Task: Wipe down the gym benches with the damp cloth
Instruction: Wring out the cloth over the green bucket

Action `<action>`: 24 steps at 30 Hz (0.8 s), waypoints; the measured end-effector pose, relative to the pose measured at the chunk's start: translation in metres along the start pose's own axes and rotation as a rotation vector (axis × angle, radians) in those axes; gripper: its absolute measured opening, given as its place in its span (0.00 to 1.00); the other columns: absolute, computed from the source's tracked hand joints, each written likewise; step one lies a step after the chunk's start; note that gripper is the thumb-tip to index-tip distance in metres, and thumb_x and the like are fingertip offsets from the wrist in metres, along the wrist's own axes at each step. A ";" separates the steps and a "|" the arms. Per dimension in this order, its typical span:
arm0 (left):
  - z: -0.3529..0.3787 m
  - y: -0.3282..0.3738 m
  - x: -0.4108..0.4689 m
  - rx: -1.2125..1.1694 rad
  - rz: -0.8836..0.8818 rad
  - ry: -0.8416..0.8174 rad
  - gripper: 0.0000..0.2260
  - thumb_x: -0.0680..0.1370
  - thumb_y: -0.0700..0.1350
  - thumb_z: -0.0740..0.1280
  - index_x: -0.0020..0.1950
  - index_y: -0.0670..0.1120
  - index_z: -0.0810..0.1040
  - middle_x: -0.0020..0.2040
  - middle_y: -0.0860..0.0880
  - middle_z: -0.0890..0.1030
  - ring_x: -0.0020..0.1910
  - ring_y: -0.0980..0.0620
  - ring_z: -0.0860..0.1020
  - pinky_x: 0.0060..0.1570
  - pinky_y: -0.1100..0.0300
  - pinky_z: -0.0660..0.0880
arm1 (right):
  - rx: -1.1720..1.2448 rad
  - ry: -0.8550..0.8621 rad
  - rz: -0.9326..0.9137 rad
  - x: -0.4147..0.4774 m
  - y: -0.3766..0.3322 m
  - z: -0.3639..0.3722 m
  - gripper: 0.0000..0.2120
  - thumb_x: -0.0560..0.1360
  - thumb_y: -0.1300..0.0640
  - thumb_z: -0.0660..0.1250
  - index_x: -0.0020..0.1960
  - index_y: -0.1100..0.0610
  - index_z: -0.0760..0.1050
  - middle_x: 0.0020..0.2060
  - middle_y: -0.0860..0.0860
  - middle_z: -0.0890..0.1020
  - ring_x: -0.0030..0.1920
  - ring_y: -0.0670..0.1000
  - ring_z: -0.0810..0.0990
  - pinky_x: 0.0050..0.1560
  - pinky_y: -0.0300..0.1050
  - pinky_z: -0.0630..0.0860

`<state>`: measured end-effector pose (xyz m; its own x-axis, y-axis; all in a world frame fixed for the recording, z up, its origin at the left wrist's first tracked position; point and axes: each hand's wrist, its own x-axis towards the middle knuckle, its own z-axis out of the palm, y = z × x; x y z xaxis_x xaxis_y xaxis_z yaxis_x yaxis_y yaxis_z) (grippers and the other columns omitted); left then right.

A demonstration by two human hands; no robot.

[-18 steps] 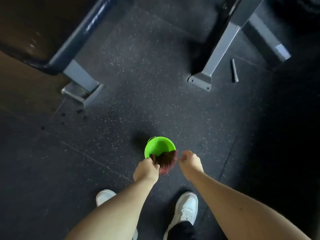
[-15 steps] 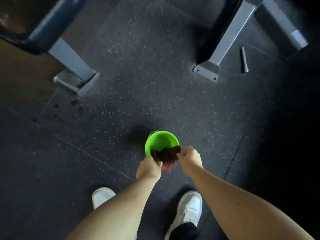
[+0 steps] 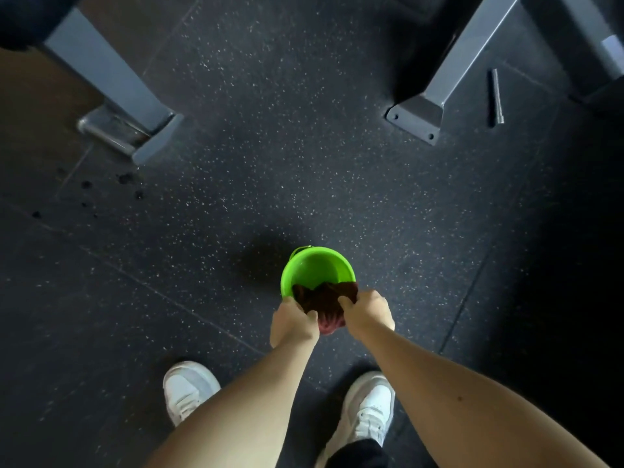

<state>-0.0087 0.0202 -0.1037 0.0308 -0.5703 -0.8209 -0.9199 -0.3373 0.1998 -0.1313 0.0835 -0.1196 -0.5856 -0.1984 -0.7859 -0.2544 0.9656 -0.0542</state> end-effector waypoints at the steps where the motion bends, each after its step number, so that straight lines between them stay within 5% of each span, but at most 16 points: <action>1: 0.004 0.002 -0.001 -0.017 0.011 -0.005 0.12 0.78 0.49 0.72 0.56 0.44 0.78 0.55 0.44 0.83 0.58 0.40 0.80 0.54 0.51 0.75 | 0.018 -0.001 0.008 0.001 0.004 -0.001 0.21 0.80 0.42 0.67 0.61 0.59 0.80 0.53 0.57 0.83 0.54 0.60 0.82 0.48 0.48 0.74; 6: 0.034 0.020 -0.019 -0.126 0.076 -0.031 0.07 0.78 0.45 0.72 0.53 0.46 0.77 0.54 0.45 0.83 0.57 0.42 0.80 0.54 0.53 0.74 | 0.131 0.055 0.090 0.010 0.039 -0.021 0.19 0.79 0.45 0.69 0.56 0.61 0.82 0.48 0.59 0.85 0.51 0.60 0.83 0.50 0.49 0.79; 10: 0.064 0.045 -0.031 -0.124 0.171 -0.072 0.07 0.78 0.45 0.72 0.49 0.50 0.73 0.51 0.47 0.82 0.54 0.43 0.80 0.48 0.56 0.71 | 0.209 0.140 0.137 0.018 0.075 -0.042 0.15 0.79 0.47 0.69 0.53 0.60 0.83 0.48 0.60 0.85 0.50 0.60 0.82 0.46 0.45 0.73; 14: 0.082 0.065 -0.033 -0.011 0.271 -0.102 0.07 0.79 0.44 0.70 0.54 0.48 0.75 0.54 0.45 0.82 0.56 0.42 0.80 0.50 0.54 0.72 | 0.272 0.206 0.157 0.028 0.100 -0.054 0.15 0.78 0.47 0.70 0.48 0.59 0.83 0.43 0.58 0.85 0.41 0.56 0.78 0.41 0.44 0.72; 19: 0.078 0.068 -0.031 0.185 0.296 -0.087 0.09 0.81 0.44 0.68 0.60 0.47 0.74 0.56 0.46 0.81 0.59 0.42 0.79 0.49 0.55 0.70 | 0.276 0.165 0.114 0.026 0.103 -0.057 0.16 0.77 0.45 0.69 0.47 0.58 0.83 0.41 0.55 0.85 0.44 0.58 0.83 0.45 0.47 0.79; 24: 0.065 0.068 -0.036 0.015 0.338 -0.098 0.09 0.77 0.43 0.72 0.55 0.48 0.76 0.49 0.48 0.82 0.52 0.44 0.81 0.50 0.55 0.75 | 0.308 0.229 0.032 0.006 0.091 -0.069 0.14 0.77 0.45 0.67 0.46 0.55 0.82 0.39 0.54 0.83 0.43 0.59 0.81 0.41 0.47 0.75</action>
<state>-0.0979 0.0665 -0.0954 -0.3138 -0.5731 -0.7570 -0.8771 -0.1303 0.4622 -0.2112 0.1588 -0.0868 -0.7554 -0.1660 -0.6339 -0.0103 0.9703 -0.2417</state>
